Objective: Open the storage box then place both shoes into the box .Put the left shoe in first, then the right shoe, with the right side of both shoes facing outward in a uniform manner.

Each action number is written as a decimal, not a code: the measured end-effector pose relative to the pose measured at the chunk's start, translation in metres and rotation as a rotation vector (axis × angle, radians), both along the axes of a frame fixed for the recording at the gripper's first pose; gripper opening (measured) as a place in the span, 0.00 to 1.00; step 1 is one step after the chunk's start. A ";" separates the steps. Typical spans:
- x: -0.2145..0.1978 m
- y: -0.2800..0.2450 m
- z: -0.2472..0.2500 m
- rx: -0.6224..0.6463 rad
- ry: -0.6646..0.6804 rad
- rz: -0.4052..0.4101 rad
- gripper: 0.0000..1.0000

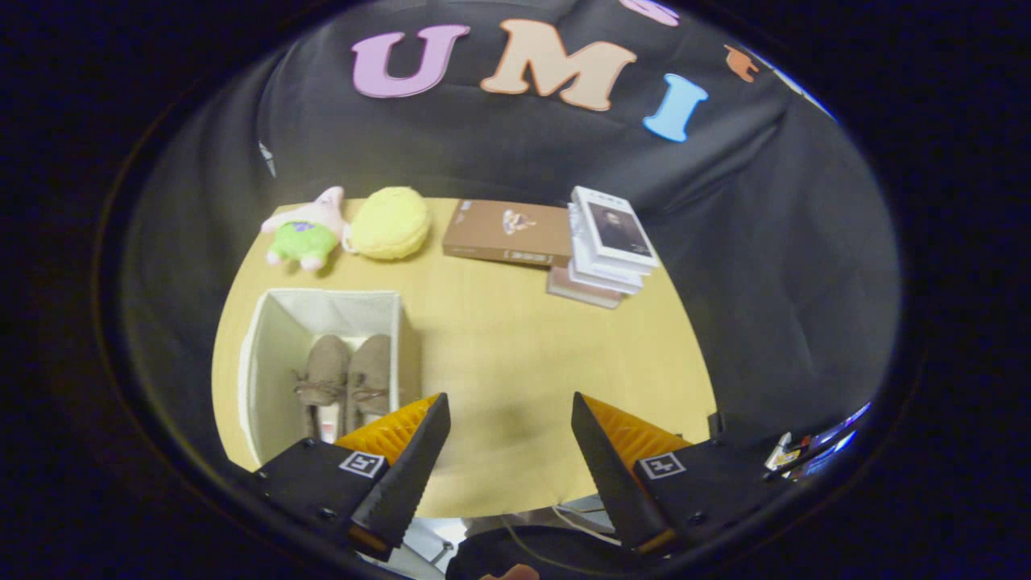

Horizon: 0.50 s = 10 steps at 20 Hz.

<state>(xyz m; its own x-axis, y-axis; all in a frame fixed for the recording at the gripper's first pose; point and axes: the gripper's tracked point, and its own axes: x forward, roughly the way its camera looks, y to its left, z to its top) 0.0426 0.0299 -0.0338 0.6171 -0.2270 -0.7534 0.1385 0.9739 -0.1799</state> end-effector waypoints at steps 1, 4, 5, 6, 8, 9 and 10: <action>0.007 -0.014 0.001 0.006 -0.029 -0.017 0.98; 0.025 -0.054 0.004 0.033 -0.142 -0.058 0.98; 0.030 -0.066 0.005 0.039 -0.181 -0.057 0.98; 0.034 -0.076 0.008 0.043 -0.220 -0.055 0.98; 0.044 -0.091 0.020 0.061 -0.323 -0.040 0.98; 0.050 -0.096 0.027 0.074 -0.381 -0.029 0.98; 0.055 -0.098 0.033 0.086 -0.431 -0.015 0.98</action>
<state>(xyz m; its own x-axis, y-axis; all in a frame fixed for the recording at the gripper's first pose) 0.0972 -0.0684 -0.0010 0.8764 -0.1862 -0.4442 0.1976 0.9801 -0.0210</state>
